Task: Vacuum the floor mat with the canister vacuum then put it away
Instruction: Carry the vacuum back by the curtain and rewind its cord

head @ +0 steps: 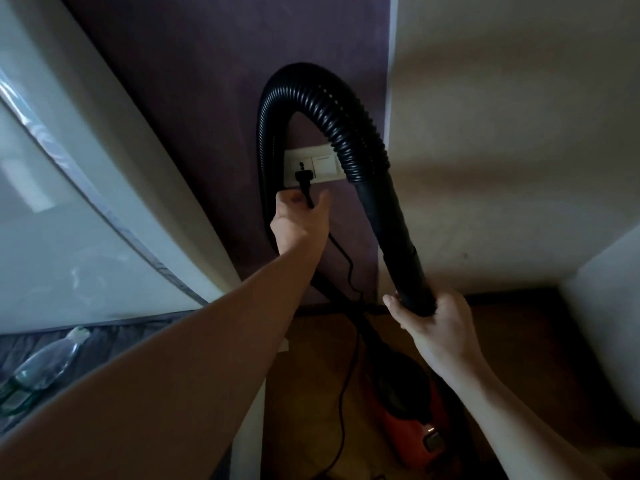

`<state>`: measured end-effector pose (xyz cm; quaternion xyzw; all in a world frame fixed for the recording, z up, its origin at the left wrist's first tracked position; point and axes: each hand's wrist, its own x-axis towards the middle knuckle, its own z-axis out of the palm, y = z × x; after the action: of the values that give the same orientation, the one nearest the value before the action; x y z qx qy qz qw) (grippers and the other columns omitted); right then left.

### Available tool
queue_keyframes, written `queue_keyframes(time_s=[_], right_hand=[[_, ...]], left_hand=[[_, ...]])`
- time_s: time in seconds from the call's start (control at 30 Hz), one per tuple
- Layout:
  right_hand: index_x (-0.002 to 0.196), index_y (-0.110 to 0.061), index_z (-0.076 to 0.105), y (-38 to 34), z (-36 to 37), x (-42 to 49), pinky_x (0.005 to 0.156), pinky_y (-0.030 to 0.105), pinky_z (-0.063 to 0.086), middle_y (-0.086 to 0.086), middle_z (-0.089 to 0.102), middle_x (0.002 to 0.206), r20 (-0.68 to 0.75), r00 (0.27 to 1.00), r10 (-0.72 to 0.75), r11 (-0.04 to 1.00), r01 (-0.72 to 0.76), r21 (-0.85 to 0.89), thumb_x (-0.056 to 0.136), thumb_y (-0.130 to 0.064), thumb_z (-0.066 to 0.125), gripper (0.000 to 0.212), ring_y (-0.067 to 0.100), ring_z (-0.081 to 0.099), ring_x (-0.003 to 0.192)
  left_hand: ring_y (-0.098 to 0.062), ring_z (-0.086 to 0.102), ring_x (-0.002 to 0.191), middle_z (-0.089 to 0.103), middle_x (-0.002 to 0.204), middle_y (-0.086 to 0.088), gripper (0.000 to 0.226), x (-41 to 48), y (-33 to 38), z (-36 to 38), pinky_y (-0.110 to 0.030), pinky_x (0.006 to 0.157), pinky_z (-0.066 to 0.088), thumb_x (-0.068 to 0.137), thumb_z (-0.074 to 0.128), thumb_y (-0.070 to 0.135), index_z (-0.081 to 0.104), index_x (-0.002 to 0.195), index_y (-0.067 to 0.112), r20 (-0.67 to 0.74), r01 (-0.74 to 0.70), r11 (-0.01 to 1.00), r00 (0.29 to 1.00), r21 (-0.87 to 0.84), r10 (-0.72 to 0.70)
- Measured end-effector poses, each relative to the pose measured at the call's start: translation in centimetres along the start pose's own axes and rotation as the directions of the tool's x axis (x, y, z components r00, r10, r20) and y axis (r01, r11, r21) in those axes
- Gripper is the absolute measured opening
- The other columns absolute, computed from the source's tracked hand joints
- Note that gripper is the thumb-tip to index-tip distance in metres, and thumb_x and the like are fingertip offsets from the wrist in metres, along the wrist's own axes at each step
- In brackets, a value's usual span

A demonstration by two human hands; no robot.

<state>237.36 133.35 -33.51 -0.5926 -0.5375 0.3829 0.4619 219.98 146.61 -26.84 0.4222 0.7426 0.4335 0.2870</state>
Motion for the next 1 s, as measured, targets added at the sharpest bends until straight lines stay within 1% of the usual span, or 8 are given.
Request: queue_keyframes(time_s=[0.17, 0.23, 0.33, 0.43, 0.57, 0.7, 0.8, 1.0], right_hand=[[0.073, -0.019, 0.063, -0.3, -1.0, 0.9, 0.051, 0.038, 0.05, 0.009, 0.059, 0.059, 0.005, 0.999, -0.054, 0.997, 0.054, -0.047, 0.085, -0.023, 0.08, 0.021, 0.024, 0.06, 0.054], [0.076, -0.018, 0.064, -0.4, -1.5, 0.9, 0.053, 0.043, 0.051, 0.01, 0.06, 0.061, 0.015, 0.998, -0.054, 0.996, 0.055, -0.065, 0.085, -0.025, 0.079, 0.019, 0.028, 0.062, 0.057], [0.074, -0.023, 0.061, -0.6, -2.2, 0.9, 0.052, 0.042, 0.05, 0.008, 0.058, 0.06, 0.009, 0.998, -0.065, 0.995, 0.066, -0.077, 0.084, -0.029, 0.078, 0.02, 0.028, 0.061, 0.056], [0.074, -0.022, 0.064, -0.6, -2.9, 1.1, 0.053, 0.041, 0.05, 0.008, 0.059, 0.059, 0.014, 0.997, -0.07, 0.993, 0.071, -0.09, 0.085, -0.028, 0.077, 0.018, 0.026, 0.06, 0.053], [0.074, -0.018, 0.064, -0.5, -3.3, 1.1, 0.05, 0.028, 0.048, 0.011, 0.06, 0.059, 0.027, 0.998, -0.052, 0.995, 0.054, -0.083, 0.085, -0.022, 0.078, 0.019, 0.02, 0.058, 0.049], [0.073, -0.017, 0.064, -0.2, -3.4, 0.9, 0.047, 0.02, 0.045, 0.012, 0.06, 0.058, 0.04, 0.998, -0.038, 0.996, 0.041, -0.082, 0.086, -0.021, 0.077, 0.019, 0.014, 0.056, 0.047], [0.072, -0.014, 0.063, -0.1, -3.5, 0.9, 0.046, 0.019, 0.044, 0.013, 0.059, 0.058, 0.037, 0.999, -0.03, 0.997, 0.033, -0.075, 0.085, -0.021, 0.077, 0.021, 0.016, 0.055, 0.047], [0.07, -0.013, 0.062, 0.1, -3.2, 1.0, 0.052, 0.023, 0.049, 0.012, 0.059, 0.059, 0.028, 0.999, -0.016, 0.999, 0.017, -0.035, 0.085, -0.021, 0.077, 0.022, 0.016, 0.058, 0.05]], left_hand=[[-0.012, 0.067, 0.048, 0.071, 0.08, -0.004, 0.028, 1.5, 0.0, 0.4, -0.026, 0.046, 0.056, 0.089, 0.06, 0.045, 0.055, 0.097, 0.018, -0.02, -0.064, 0.998, 0.998, 0.028, 0.065], [-0.017, 0.068, 0.054, 0.067, 0.08, 0.001, 0.026, 1.1, 0.0, 0.6, -0.032, 0.049, 0.059, 0.09, 0.06, 0.044, 0.055, 0.096, 0.02, -0.061, -0.072, 0.997, 0.995, 0.01, 0.073], [-0.019, 0.066, 0.072, 0.06, 0.075, 0.01, 0.026, 0.7, -0.3, 1.1, -0.037, 0.069, 0.057, 0.089, 0.057, 0.047, 0.054, 0.095, 0.022, -0.121, -0.1, 0.993, 0.987, 0.055, 0.106], [-0.023, 0.064, 0.081, 0.06, 0.077, 0.005, 0.029, 0.9, -0.5, 1.5, -0.032, 0.069, 0.046, 0.091, 0.054, 0.048, 0.053, 0.096, 0.02, -0.105, -0.075, 0.995, 0.991, 0.072, 0.083], [-0.027, 0.064, 0.095, 0.068, 0.097, -0.004, 0.032, 1.5, -0.7, 1.6, -0.03, 0.074, 0.04, 0.095, 0.052, 0.049, 0.06, 0.107, 0.02, -0.109, -0.088, 0.985, 0.988, 0.15, 0.105], [-0.03, 0.066, 0.095, 0.068, 0.104, -0.009, 0.038, 2.1, -1.2, 1.6, -0.032, 0.075, 0.047, 0.1, 0.044, 0.05, 0.064, 0.114, 0.02, -0.075, -0.154, 0.959, 0.981, 0.238, 0.177], [-0.033, 0.068, 0.092, 0.069, 0.102, -0.01, 0.042, 2.1, -1.0, 1.9, -0.043, 0.081, 0.058, 0.101, 0.04, 0.05, 0.064, 0.115, 0.019, -0.074, -0.151, 0.963, 0.982, 0.225, 0.171], [-0.038, 0.064, 0.104, 0.068, 0.108, -0.019, 0.045, 1.9, -0.4, 1.8, -0.042, 0.085, 0.05, 0.105, 0.036, 0.039, 0.064, 0.111, 0.004, -0.074, -0.215, 0.904, 0.963, 0.37, 0.259]])
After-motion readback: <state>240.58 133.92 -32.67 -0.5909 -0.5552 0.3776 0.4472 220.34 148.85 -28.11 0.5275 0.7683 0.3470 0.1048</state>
